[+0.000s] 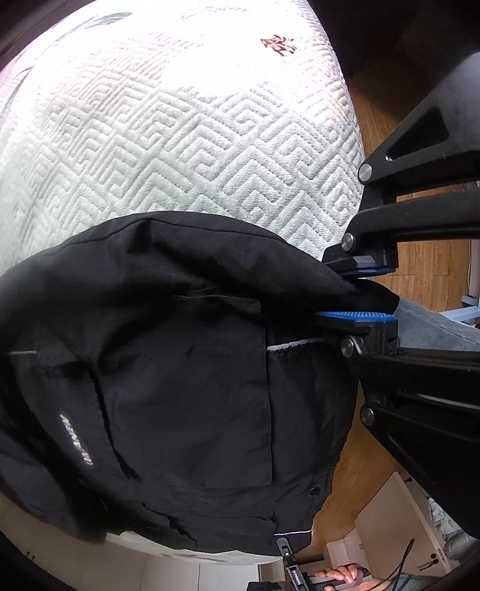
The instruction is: Fold large clothes
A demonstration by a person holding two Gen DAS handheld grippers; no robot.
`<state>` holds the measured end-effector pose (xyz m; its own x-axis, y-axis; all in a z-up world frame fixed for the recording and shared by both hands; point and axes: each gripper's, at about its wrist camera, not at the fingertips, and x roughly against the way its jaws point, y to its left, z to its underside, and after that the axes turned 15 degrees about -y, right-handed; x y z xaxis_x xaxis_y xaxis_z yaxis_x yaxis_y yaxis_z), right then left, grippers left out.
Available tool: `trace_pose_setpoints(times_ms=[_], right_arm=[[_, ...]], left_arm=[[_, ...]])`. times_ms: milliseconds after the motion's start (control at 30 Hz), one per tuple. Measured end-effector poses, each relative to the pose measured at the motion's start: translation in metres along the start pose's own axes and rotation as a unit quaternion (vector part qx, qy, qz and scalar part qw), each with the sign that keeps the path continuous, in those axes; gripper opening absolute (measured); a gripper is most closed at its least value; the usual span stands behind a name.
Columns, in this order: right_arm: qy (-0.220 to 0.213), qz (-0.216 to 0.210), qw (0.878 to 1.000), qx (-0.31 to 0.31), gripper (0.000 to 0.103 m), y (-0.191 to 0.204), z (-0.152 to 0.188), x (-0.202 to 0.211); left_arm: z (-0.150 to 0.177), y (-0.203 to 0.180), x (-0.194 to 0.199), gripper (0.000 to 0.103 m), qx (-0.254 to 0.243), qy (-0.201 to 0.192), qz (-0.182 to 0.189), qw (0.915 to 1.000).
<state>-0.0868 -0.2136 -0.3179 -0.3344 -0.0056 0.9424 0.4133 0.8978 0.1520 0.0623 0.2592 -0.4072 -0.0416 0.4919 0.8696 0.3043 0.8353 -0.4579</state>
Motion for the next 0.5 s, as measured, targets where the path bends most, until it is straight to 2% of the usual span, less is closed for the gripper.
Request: trace_pose_setpoints(times_ms=[233,400,500], right_arm=[[-0.051,-0.025,0.998,-0.006,0.016,0.032,-0.034,0.076],[-0.106,-0.059,0.992,-0.024,0.016,0.049,-0.084,0.141],[-0.138,-0.090,0.985,-0.041,0.016,0.052,-0.122,0.177]], left_arm=[[-0.036,-0.022,0.073,0.007,0.019,-0.073,0.073,0.9945],[-0.091,-0.049,0.143,0.008,0.018,-0.159,0.106,0.9814],[-0.129,-0.055,0.169,0.008,0.016,-0.194,0.106,0.9752]])
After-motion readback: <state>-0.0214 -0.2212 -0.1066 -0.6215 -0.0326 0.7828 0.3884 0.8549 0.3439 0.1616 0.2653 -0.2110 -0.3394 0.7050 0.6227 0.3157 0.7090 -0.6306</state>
